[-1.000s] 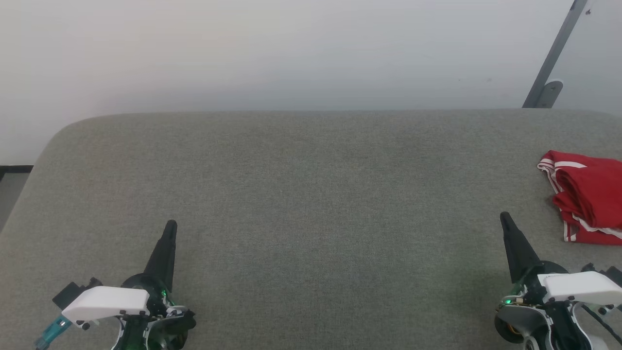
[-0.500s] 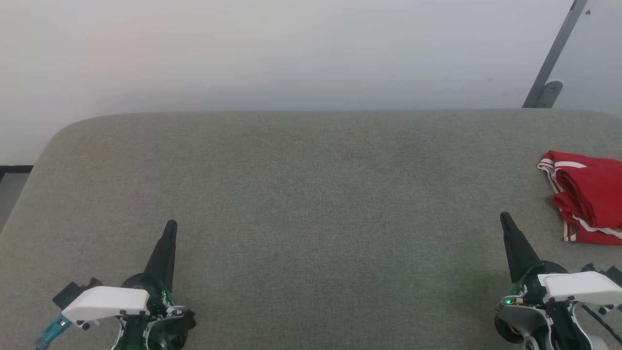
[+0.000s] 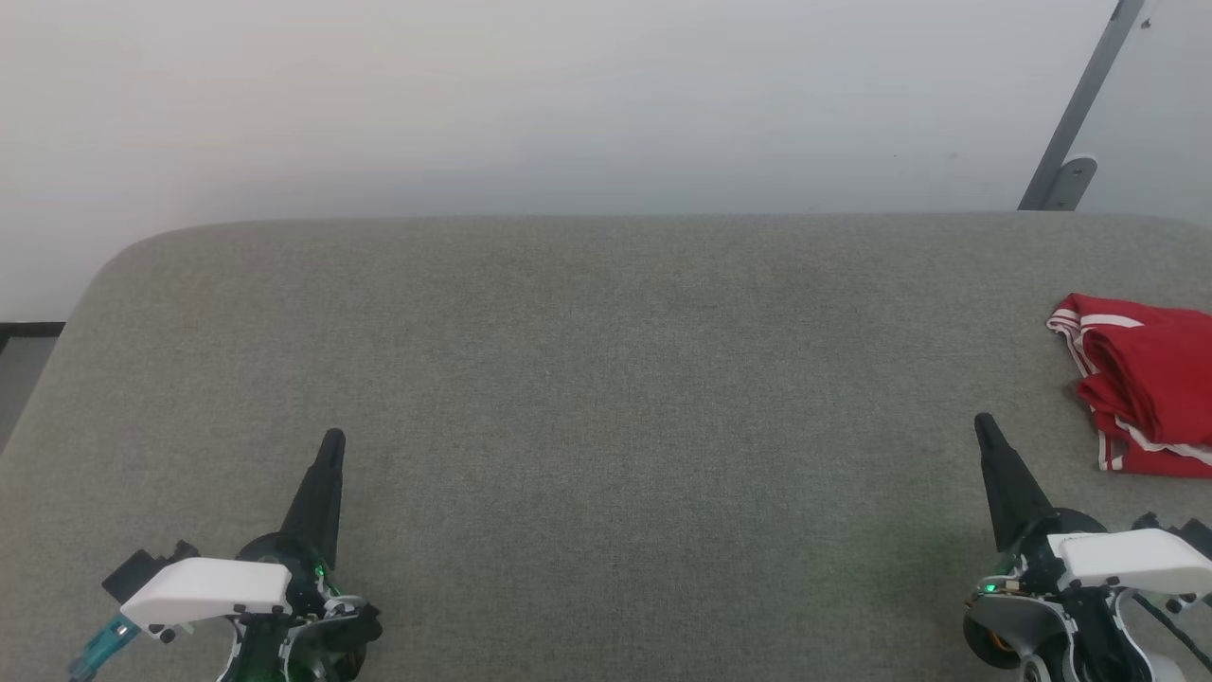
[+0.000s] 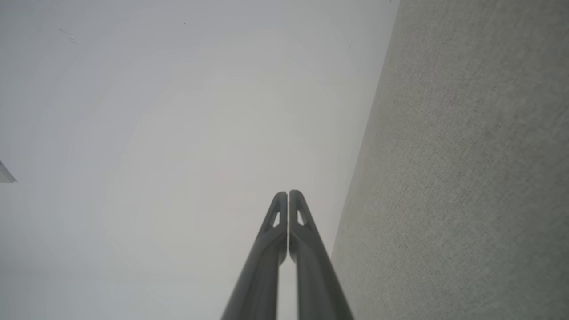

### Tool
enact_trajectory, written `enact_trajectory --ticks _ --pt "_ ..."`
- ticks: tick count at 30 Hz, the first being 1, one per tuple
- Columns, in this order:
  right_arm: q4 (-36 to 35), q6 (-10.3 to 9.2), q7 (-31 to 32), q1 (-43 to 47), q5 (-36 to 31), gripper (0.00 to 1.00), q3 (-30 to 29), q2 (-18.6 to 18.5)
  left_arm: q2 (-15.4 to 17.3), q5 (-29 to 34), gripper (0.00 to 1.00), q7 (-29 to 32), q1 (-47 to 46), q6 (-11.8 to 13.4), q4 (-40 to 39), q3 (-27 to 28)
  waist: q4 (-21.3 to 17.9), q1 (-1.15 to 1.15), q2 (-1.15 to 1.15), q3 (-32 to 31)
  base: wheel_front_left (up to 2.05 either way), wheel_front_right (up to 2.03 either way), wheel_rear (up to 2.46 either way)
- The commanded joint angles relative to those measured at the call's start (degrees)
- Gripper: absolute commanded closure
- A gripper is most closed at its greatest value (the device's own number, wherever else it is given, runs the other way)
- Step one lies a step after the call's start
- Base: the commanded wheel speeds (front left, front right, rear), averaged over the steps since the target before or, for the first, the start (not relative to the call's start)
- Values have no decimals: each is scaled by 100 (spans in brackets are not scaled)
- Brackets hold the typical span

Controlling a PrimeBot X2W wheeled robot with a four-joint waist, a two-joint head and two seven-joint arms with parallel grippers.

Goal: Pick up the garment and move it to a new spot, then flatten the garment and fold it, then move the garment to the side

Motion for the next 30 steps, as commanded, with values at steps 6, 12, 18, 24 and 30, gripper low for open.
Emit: enact_trajectory --ticks 6,12,18,24,30 --pt "-16 0 15 -29 25 100 -1 19 -12 -19 100 19 -65 -27 0 1 0 0 0 0 0 0 0" --pt "-16 0 15 -29 25 100 -1 19 -12 -20 100 19 -65 -27 0 1 0 0 0 0 0 0 0" --pt "-16 0 15 -29 25 100 -1 19 -12 -20 100 18 -65 -27 0 0 0 0 0 0 0 0 0" --pt "-16 0 14 -29 25 100 -1 19 -12 -20 100 18 -65 -27 0 2 0 0 0 0 0 0 0" --pt "-16 0 14 -28 25 100 0 19 -12 -21 100 18 -65 -27 0 1 0 0 0 0 0 0 0"
